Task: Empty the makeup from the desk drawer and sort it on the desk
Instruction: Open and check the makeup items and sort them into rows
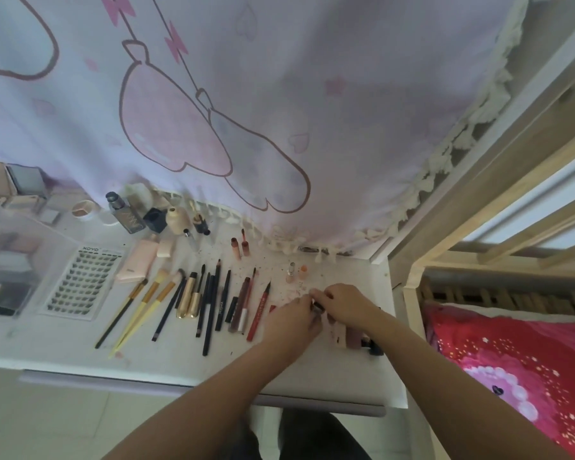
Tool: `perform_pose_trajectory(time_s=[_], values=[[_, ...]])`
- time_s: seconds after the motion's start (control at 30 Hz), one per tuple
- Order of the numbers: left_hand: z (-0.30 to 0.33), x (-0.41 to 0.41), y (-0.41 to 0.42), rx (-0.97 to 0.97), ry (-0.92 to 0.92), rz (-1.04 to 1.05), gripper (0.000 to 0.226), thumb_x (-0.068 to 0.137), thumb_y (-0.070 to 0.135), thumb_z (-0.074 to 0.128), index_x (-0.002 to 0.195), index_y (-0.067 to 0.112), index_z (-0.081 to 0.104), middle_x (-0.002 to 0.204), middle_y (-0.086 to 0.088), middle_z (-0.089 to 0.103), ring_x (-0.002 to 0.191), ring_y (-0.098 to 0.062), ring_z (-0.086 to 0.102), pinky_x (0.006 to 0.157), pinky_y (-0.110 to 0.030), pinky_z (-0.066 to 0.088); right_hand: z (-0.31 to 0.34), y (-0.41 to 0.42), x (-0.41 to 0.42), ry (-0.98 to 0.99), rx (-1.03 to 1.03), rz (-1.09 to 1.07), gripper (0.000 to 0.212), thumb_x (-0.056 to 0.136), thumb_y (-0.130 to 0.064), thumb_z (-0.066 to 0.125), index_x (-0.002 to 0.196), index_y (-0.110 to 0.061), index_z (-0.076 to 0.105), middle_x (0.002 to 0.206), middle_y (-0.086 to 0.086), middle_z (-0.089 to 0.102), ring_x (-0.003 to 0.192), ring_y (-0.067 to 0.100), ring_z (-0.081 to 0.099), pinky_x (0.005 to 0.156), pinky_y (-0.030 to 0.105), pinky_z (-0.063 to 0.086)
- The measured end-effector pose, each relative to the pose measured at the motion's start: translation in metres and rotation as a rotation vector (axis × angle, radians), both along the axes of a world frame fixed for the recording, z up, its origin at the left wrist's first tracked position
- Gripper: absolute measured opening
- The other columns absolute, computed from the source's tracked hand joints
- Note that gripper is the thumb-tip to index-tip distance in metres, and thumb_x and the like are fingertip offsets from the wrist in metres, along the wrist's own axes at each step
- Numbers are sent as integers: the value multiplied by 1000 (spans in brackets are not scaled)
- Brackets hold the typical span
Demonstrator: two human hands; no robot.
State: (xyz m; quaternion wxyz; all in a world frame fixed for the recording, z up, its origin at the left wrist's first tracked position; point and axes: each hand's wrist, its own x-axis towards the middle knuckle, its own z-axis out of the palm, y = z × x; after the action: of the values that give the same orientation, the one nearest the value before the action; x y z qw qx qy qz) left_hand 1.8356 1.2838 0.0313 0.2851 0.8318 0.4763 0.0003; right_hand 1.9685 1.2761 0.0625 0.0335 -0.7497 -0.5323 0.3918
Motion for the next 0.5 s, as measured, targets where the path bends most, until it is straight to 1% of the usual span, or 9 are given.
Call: perform_pose_trajectory(time_s=[0.07,0.13,0.23,0.3,0.37,0.43,0.47,0.5], values=[[10,-11,3,48,-61,-30,29,97,36,41,115,14,48,98,-4,65,86,-24,62,62,-30,40,14,3,-4,44,12,27,52,98,-47,36,61,-15,52,57,-3,55,54,9,50,57,20,36],[16,-23,9,68,-91,-32,29,97,41,41,104,16,52,88,-1,62,80,-22,60,60,-30,38,27,4,-7,120,33,10,46,99,-41,40,63,-15,54,57,-4,54,50,9,47,54,20,37],[27,-34,17,-20,-153,-42,33,97,40,43,87,11,55,75,-3,56,70,-20,52,59,-32,34,42,0,-8,346,9,-73,30,99,-30,44,80,-11,58,66,-1,53,52,9,42,52,21,37],[35,-38,20,-80,-222,-52,33,98,35,44,87,8,58,74,-6,58,69,-20,52,61,-32,37,49,-4,-9,411,20,-49,21,98,-25,46,93,-10,60,71,-1,53,57,9,43,53,21,38],[41,-42,22,-84,-233,-83,29,98,35,43,89,12,58,72,-1,56,66,-15,50,60,-28,38,55,-5,-10,411,47,3,17,98,-21,47,107,-12,58,75,-3,55,64,9,47,56,22,42],[43,-45,24,-64,-211,-110,25,98,36,43,90,17,56,67,8,49,61,-8,45,54,-22,33,61,-6,-11,366,61,47,16,98,-26,46,107,-20,56,84,-5,59,72,10,53,63,25,45],[43,-45,24,-49,-207,-117,23,98,36,43,87,19,55,65,11,46,59,-7,43,52,-20,30,64,-6,-12,345,46,54,17,98,-34,44,103,-23,56,85,-6,61,72,10,55,65,25,46],[44,-45,25,-36,-208,-124,21,97,36,44,85,22,52,64,12,44,59,-7,42,51,-20,28,66,-6,-14,326,20,51,23,98,-43,41,95,-26,56,83,-5,62,68,10,55,65,25,46]])
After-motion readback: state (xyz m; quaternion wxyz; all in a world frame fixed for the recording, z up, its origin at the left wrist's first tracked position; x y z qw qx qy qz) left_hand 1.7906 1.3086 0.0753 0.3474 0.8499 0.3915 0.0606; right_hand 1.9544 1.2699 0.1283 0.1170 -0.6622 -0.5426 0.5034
